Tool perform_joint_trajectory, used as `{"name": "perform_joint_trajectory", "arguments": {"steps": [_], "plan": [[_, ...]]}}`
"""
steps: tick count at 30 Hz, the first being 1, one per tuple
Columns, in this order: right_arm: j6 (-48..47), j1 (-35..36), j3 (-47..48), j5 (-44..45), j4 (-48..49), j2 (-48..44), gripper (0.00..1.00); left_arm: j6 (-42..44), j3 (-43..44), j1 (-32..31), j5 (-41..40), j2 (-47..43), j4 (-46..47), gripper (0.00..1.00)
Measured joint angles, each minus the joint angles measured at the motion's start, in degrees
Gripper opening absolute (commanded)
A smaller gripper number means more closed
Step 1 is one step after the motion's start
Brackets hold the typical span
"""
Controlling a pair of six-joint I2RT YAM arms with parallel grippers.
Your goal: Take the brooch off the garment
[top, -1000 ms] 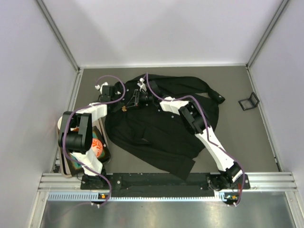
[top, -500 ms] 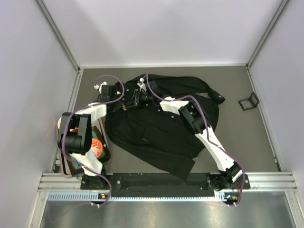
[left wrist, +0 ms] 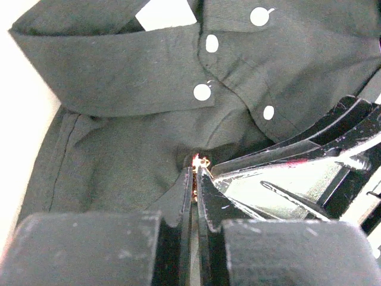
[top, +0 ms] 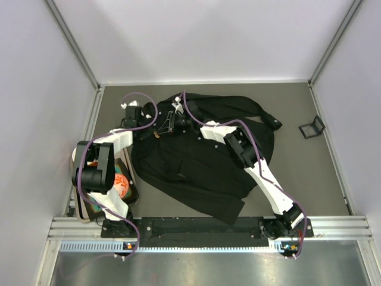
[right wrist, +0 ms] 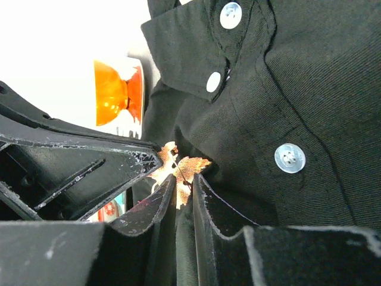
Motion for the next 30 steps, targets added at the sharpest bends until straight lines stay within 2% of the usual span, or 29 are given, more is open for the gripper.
{"name": "perform_joint_trajectory", "arguments": {"steps": [13, 18, 23, 30], "plan": [[3.26, -1.18, 0.17, -2.05, 2.73, 0.63, 0.17, 12.66, -0.68, 0.31, 7.21, 1.18, 5.9, 0.0], [4.48, -1.51, 0.15, -2.89, 4.09, 1.18, 0.15, 14.49, -0.68, 0.35, 8.41, 1.4, 6.93, 0.0], [5.4, -1.62, 0.02, -3.28, 5.16, 1.42, 0.18, 15.28, -0.68, 0.35, 8.55, 1.4, 7.02, 0.0], [6.71, -2.14, -1.14, -4.22, 7.65, 1.42, 0.17, 15.67, -0.7, 0.35, 9.4, 1.4, 7.39, 0.0]]}}
